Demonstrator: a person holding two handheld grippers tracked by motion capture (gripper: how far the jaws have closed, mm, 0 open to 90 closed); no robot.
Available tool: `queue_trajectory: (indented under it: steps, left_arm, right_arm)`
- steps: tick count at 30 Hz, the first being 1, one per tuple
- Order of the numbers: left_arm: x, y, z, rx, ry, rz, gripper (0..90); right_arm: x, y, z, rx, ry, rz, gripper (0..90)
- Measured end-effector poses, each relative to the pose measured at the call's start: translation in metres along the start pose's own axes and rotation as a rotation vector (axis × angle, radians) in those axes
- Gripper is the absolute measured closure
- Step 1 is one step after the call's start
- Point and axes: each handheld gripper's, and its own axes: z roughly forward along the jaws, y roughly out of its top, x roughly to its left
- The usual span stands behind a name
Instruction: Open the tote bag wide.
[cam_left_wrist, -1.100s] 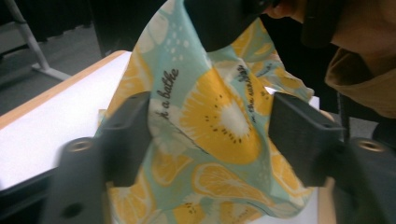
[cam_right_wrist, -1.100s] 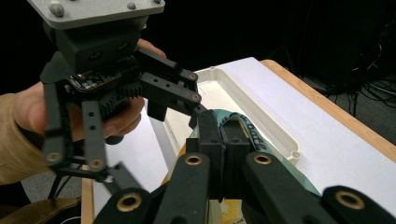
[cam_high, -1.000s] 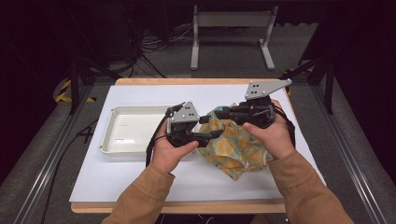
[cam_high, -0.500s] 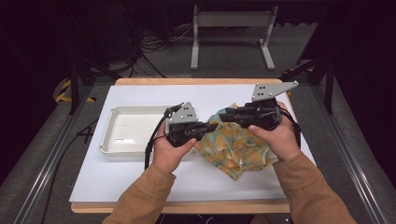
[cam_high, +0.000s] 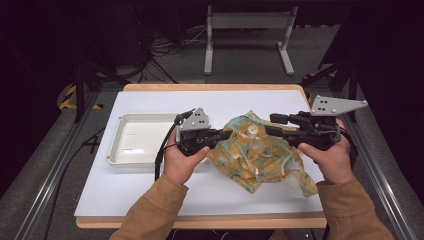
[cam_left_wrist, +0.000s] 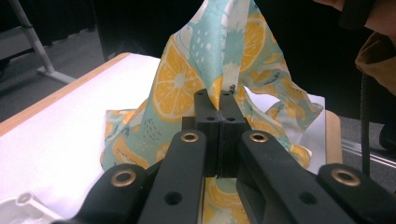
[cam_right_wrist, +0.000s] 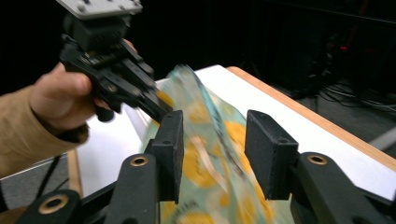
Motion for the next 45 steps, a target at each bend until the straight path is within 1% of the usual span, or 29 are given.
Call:
queue_trajectory:
  steps: [4,5,6,8,11,14,17,19,21,22,23,24,25,27,28,29,30,32,34,36,38,39,40,41,43,44,45]
  left_arm:
    - [0.001,0.0,0.0,-0.001,-0.001,-0.003,90.0]
    - [0.001,0.0,0.0,-0.003,-0.003,-0.011,89.9]
    - [0.001,0.0,-0.001,-0.002,0.001,-0.002,89.9]
    - [0.001,0.0,0.0,-0.007,-0.002,-0.013,89.9]
    - [0.002,0.0,-0.001,-0.009,0.0,-0.016,89.9]
    - [0.003,0.0,-0.002,-0.01,-0.001,-0.019,89.9]
    - [0.003,-0.001,-0.002,-0.016,-0.002,-0.023,89.9]
    - [0.004,-0.001,-0.002,-0.015,0.001,-0.016,89.9]
    - [0.003,-0.001,-0.003,-0.014,-0.002,-0.018,89.9]
    - [0.003,-0.001,-0.003,-0.013,-0.002,-0.019,89.9]
    - [0.003,-0.001,-0.003,-0.013,-0.002,-0.019,89.9]
    - [0.003,-0.001,-0.003,-0.013,-0.005,-0.016,89.9]
    - [0.003,-0.001,-0.003,-0.013,-0.005,-0.016,89.9]
    - [0.003,-0.001,-0.003,-0.012,-0.008,-0.014,89.9]
    - [0.003,-0.002,-0.004,-0.01,-0.01,-0.013,89.9]
    - [0.002,-0.002,-0.004,-0.008,-0.012,-0.02,89.9]
    - [0.001,-0.002,-0.004,-0.007,-0.013,-0.023,89.9]
    - [0.001,-0.002,-0.004,-0.005,-0.008,-0.015,89.8]
    - [0.0,-0.002,-0.005,0.0,-0.005,-0.01,89.4]
    - [-0.002,-0.002,-0.005,0.001,-0.002,-0.005,88.7]
    - [-0.004,-0.002,-0.006,0.004,0.005,-0.001,83.1]
    - [-0.007,-0.001,-0.006,0.006,0.01,-0.002,79.9]
    - [-0.009,-0.001,-0.006,0.01,0.02,0.012,74.3]
    - [-0.013,0.0,-0.006,0.015,0.035,0.015,70.3]
    - [-0.021,0.002,-0.008,0.031,0.085,0.057,59.1]
    - [-0.025,0.003,-0.009,0.033,0.1,0.069,56.7]
    - [-0.025,0.003,-0.009,0.033,0.1,0.069,54.7]
  right_arm:
    - [-0.004,-0.013,-0.012,0.012,-0.051,0.005,53.1]
    - [-0.006,-0.017,-0.015,0.017,-0.067,0.004,52.1]
    - [-0.007,-0.021,-0.017,0.019,-0.073,0.008,51.2]
    - [-0.009,-0.029,-0.021,0.031,-0.085,0.015,48.7]
    - [-0.011,-0.037,-0.026,0.042,-0.1,0.019,47.1]
    - [-0.012,-0.045,-0.027,0.057,-0.106,0.023,45.0]
    - [-0.011,-0.053,-0.027,0.077,-0.111,0.013,44.6]
    - [-0.011,-0.059,-0.024,0.104,-0.123,-0.001,44.7]
    - [-0.011,-0.062,-0.022,0.121,-0.129,-0.011,45.6]
    - [-0.012,-0.063,-0.02,0.132,-0.135,-0.018,47.3]
    - [-0.012,-0.063,-0.02,0.132,-0.135,-0.018,47.3]
    - [-0.013,-0.066,-0.019,0.15,-0.155,-0.038,58.1]
    - [-0.013,-0.066,-0.019,0.15,-0.155,-0.038,58.1]
    - [-0.016,-0.067,-0.019,0.146,-0.142,-0.036,74.2]
    - [-0.017,-0.067,-0.021,0.143,-0.142,-0.038,80.9]
    - [-0.018,-0.066,-0.022,0.137,-0.145,-0.039,86.9]
    - [-0.019,-0.065,-0.023,0.132,-0.142,-0.039,89.9]
    - [-0.02,-0.062,-0.026,0.116,-0.141,-0.035,90.0]
    - [-0.021,-0.059,-0.028,0.1,-0.127,-0.029,90.0]
    - [-0.021,-0.057,-0.029,0.093,-0.122,-0.028,90.0]
    - [-0.021,-0.051,-0.031,0.081,-0.111,-0.023,90.0]
    - [-0.021,-0.049,-0.031,0.075,-0.108,-0.023,90.0]
    - [-0.021,-0.046,-0.031,0.068,-0.102,-0.018,90.0]
    - [-0.021,-0.044,-0.031,0.061,-0.098,-0.013,90.0]
    - [-0.022,-0.04,-0.03,0.048,-0.091,-0.01,90.0]
    - [-0.022,-0.037,-0.029,0.044,-0.088,-0.01,90.0]
    - [-0.022,-0.035,-0.029,0.041,-0.088,-0.01,90.0]
